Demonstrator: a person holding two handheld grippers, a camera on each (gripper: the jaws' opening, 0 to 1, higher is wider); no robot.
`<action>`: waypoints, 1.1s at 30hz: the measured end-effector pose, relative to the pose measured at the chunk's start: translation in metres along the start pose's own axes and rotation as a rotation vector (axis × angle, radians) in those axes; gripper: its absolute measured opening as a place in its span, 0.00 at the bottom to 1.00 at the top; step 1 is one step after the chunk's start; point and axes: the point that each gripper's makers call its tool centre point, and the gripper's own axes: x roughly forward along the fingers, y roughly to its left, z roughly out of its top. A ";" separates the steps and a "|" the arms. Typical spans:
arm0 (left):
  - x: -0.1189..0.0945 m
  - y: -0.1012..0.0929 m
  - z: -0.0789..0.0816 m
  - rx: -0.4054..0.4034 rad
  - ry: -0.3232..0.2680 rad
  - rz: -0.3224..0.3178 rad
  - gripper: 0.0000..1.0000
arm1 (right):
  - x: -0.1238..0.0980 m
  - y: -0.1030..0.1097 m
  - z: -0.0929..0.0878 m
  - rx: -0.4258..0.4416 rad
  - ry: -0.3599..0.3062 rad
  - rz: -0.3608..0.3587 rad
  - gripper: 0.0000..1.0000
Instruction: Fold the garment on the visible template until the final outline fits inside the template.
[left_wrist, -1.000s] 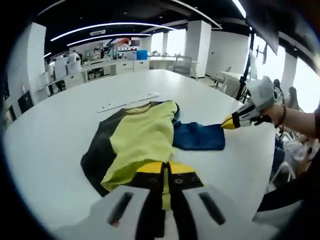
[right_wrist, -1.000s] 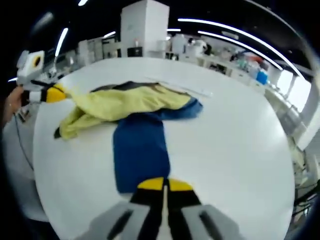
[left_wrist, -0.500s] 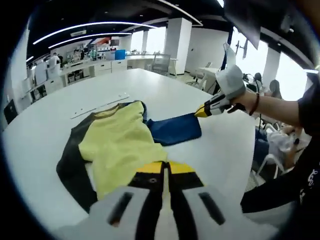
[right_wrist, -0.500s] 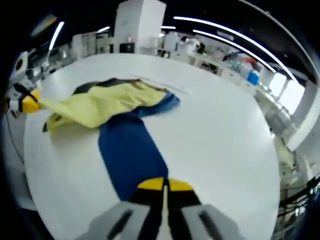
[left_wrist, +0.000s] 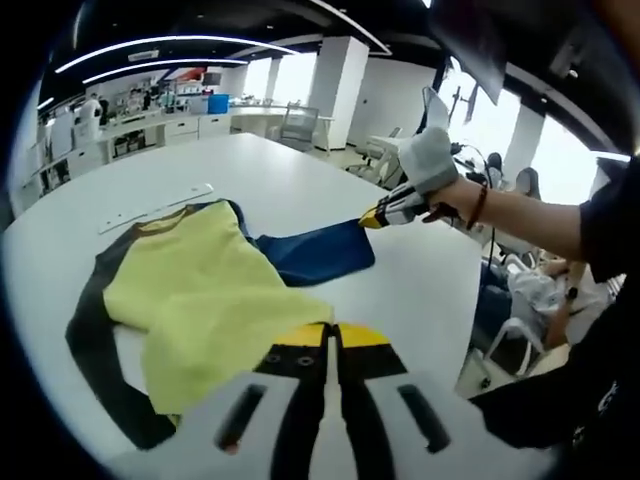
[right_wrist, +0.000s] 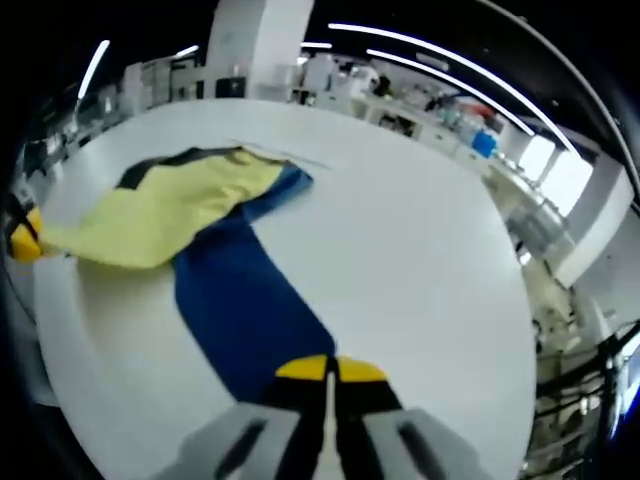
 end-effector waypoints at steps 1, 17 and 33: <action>0.002 -0.003 -0.001 -0.001 0.003 -0.003 0.00 | 0.000 -0.004 -0.003 0.005 0.003 -0.007 0.00; 0.021 -0.025 -0.005 -0.104 0.016 -0.081 0.00 | -0.011 -0.057 -0.025 0.115 0.024 -0.106 0.00; 0.049 -0.060 -0.013 -0.130 0.079 -0.164 0.00 | -0.016 -0.100 -0.044 0.146 0.083 -0.173 0.00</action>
